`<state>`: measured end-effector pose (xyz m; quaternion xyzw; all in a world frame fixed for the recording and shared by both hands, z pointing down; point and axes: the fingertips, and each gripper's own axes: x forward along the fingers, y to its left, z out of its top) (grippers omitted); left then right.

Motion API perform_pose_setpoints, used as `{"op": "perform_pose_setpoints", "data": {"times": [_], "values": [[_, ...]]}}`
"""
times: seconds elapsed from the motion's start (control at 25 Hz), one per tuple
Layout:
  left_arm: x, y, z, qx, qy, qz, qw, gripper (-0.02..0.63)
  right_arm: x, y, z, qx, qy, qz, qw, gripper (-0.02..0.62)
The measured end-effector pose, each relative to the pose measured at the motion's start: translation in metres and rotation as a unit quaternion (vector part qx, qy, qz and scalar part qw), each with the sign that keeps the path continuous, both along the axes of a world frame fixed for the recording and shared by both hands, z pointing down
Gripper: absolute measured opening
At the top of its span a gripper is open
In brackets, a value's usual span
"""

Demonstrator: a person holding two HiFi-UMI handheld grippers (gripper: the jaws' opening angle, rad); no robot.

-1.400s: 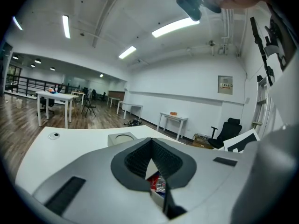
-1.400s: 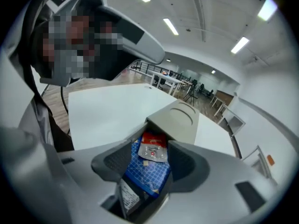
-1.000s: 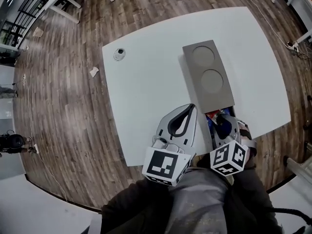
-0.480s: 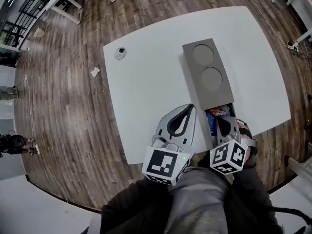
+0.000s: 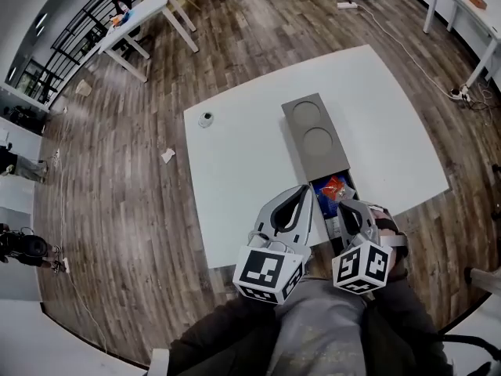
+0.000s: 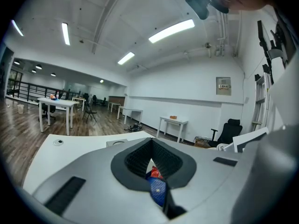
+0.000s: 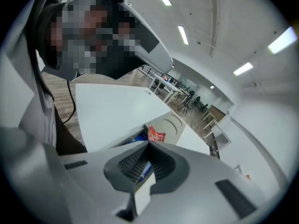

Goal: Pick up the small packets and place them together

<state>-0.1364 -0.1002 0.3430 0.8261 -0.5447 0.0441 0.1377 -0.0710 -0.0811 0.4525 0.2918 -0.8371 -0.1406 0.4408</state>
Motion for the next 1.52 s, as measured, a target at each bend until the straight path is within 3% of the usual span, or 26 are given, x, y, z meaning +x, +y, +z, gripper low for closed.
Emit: {"op": "perform_pose_setpoints", "data": {"times": [0.2, 0.4, 0.68, 1.24, 1.52], "values": [[0.012, 0.018, -0.023, 0.025, -0.001, -0.007, 0.9997, 0.003, 0.007, 0.002, -0.036, 0.039, -0.025, 0.000, 0.999, 0.005], [0.006, 0.024, -0.022, 0.030, -0.006, -0.019, 0.9993, 0.003, 0.001, 0.002, -0.033, 0.040, -0.034, -0.008, 0.999, 0.005], [-0.013, 0.008, -0.004, 0.009, -0.008, -0.027, 0.9996, 0.003, -0.013, -0.017, -0.021, 0.027, -0.033, -0.009, 0.999, 0.005], [-0.074, -0.049, 0.033, -0.033, 0.001, -0.038, 0.9987, 0.003, -0.052, -0.120, 0.012, 0.009, 0.007, 0.014, 1.000, 0.005], [-0.094, -0.057, 0.050, -0.056, 0.013, -0.059, 0.9966, 0.003, -0.059, -0.129, 0.038, -0.015, 0.027, 0.021, 0.999, 0.005]]}}
